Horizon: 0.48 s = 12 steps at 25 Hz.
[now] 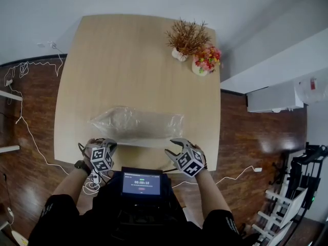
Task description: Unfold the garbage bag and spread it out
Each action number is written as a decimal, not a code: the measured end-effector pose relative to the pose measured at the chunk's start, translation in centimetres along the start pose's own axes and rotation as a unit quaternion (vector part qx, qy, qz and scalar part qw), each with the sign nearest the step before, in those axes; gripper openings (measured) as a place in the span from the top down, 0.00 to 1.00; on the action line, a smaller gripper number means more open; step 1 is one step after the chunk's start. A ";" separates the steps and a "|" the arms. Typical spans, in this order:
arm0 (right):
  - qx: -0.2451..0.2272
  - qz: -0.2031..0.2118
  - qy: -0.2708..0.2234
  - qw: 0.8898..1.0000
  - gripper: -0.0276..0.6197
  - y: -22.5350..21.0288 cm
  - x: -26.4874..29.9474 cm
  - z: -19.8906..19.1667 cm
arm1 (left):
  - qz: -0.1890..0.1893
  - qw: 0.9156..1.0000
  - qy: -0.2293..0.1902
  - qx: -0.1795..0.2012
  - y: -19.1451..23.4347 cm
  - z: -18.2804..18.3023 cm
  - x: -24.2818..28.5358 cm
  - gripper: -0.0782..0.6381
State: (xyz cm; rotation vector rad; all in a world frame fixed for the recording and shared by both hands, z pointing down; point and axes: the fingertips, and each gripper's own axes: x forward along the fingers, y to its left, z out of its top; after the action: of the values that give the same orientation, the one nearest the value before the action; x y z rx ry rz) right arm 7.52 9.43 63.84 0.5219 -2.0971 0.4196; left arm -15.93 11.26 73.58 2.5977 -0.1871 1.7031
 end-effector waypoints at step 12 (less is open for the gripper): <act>0.001 -0.020 0.019 1.000 0.61 -5.3 3.9 1.3 | -0.002 1.000 -0.001 -0.013 -0.4 0.2 -0.3 0.86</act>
State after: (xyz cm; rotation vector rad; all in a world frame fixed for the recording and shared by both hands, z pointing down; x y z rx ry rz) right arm 7.41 3.51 66.96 0.5522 -2.0471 0.4048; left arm -15.82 11.62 73.29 2.5788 -0.2032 1.6854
